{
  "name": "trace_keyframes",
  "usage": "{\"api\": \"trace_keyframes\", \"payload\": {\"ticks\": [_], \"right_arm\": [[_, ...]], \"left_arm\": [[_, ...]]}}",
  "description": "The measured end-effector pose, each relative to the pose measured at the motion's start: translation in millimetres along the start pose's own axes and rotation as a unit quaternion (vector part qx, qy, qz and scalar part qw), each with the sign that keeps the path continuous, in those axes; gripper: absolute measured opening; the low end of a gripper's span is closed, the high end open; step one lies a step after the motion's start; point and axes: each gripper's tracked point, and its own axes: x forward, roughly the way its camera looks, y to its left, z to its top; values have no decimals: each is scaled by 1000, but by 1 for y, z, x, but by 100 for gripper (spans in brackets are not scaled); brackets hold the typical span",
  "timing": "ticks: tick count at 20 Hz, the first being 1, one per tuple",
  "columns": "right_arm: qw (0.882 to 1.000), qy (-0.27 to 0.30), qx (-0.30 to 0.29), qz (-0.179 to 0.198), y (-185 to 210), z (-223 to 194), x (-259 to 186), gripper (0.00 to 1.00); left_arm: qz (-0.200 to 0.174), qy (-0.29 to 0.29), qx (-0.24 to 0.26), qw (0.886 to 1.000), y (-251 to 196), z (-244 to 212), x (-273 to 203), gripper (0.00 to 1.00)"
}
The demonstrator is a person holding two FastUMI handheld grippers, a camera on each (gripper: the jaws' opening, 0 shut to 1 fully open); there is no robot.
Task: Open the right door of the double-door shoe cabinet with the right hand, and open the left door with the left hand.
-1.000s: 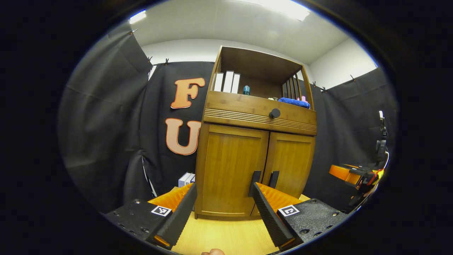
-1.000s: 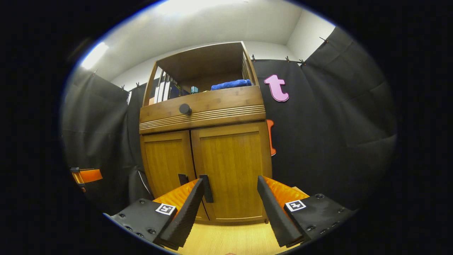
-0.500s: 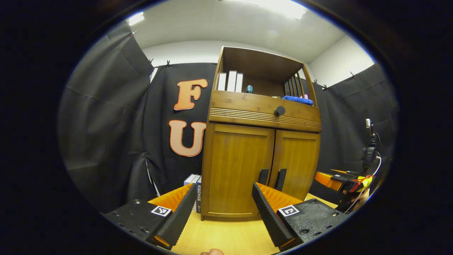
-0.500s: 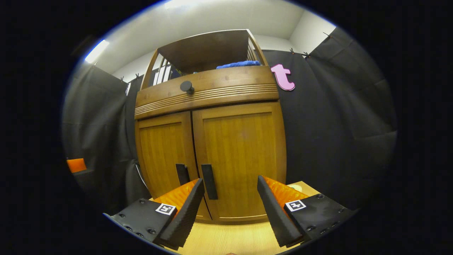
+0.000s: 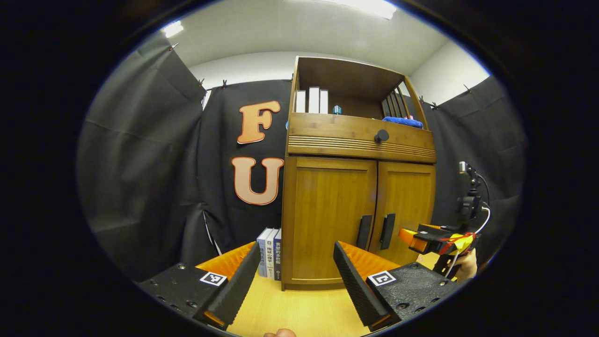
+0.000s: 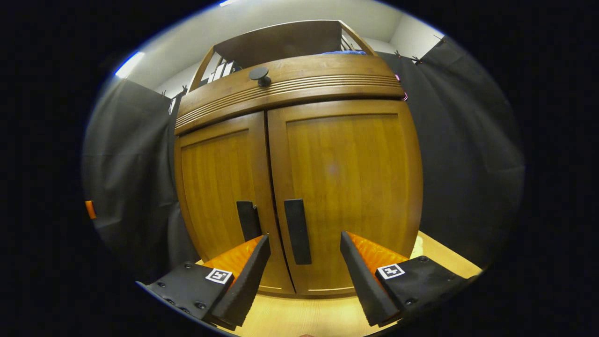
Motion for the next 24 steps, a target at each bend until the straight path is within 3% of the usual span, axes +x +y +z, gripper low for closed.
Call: {"api": "trace_keyframes", "payload": {"ticks": [1,2,5,6,7,12,13,14,17,18,19,20,22,24], "right_arm": [[1000,1,1,1,3,-3,6,89],[1000,1,3,3,5,-7,11,100],[1000,7,4,8,15,-20,32,97],[1000,10,3,8,14,-23,37,89],[1000,13,1,5,12,-26,42,97],[1000,10,-7,-19,-6,-24,64,97],[1000,14,-6,-14,-6,-26,67,87],[1000,20,-4,-8,-5,-27,71,94],[999,33,-2,5,0,-32,77,69],[999,35,-5,4,0,-33,79,67],[999,34,-9,1,0,-32,80,82],[999,31,-11,1,1,-31,80,63],[999,28,-18,-5,-2,-28,85,62],[999,30,-14,1,1,-27,87,55]], "left_arm": [[1,-1,1,1000,1,0,1,92],[1,0,2,1000,1,-1,2,95],[-1,4,1,1000,2,-6,7,95],[-5,5,-2,1000,0,-6,8,95],[-8,7,-5,1000,-2,-8,9,92],[-18,8,-3,1000,-5,-13,17,95],[-18,8,-5,1000,-5,-14,19,95],[-18,8,-5,1000,-5,-15,21,95],[-21,9,-5,1000,-8,-16,25,92],[-26,9,-6,1000,-10,-17,26,95],[-30,9,-8,999,-11,-17,27,94],[-34,8,-9,999,-13,-17,27,94],[-38,8,-12,999,-15,-17,26,95],[-39,6,-16,999,-14,-18,26,95]]}}
